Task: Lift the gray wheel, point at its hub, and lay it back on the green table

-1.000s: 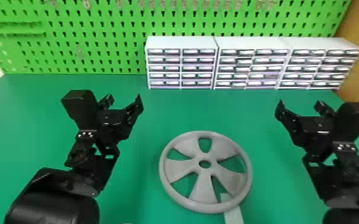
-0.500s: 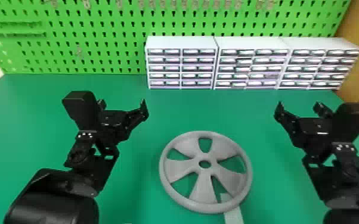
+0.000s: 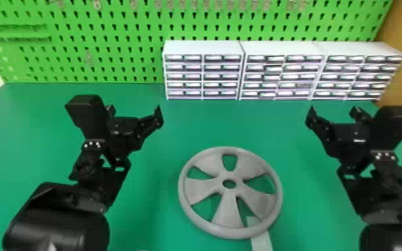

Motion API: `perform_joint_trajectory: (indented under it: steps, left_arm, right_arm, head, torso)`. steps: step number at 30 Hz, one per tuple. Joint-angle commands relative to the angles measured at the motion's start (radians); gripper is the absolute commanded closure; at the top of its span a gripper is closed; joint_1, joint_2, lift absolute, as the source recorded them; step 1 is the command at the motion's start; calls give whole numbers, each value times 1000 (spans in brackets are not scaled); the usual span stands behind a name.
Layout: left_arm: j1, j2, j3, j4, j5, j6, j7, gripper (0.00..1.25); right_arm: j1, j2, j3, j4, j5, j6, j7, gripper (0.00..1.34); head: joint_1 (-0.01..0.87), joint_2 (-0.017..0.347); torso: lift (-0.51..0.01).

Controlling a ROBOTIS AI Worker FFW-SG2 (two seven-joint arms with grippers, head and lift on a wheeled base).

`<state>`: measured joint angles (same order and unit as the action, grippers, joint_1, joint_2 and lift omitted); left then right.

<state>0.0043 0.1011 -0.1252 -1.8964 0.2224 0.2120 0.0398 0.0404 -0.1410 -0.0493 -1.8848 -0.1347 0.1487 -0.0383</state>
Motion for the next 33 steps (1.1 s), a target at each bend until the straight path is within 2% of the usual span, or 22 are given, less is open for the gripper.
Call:
perform_joint_trajectory:
  steps: [1,6,12,20,33]
  left_arm:
    - [-47,-4,6,14,-5,-31,-1,-2]
    - [-135,-15,30,23,-29,-56,-21,-2]
    - [-257,-12,53,37,-41,-106,-34,-2]
    - [-414,23,53,40,-61,-172,-34,-2]
    - [-596,23,6,57,-95,-333,17,-2]
  right_arm:
    - [-40,0,-3,1,4,0,0,282]
    - [-105,-5,-14,1,15,-4,0,282]
    - [-214,-17,-6,4,35,-15,0,282]
    - [-370,-29,0,13,52,-60,0,279]
    - [-563,-51,39,36,56,-158,-2,282]
  head:
    - [692,48]
    - [692,48]
    - [692,48]
    - [692,48]
    - [692,48]
  torso:
    - [-93]
    - [-93]
    - [-93]
    - [-93]
    - [-93]
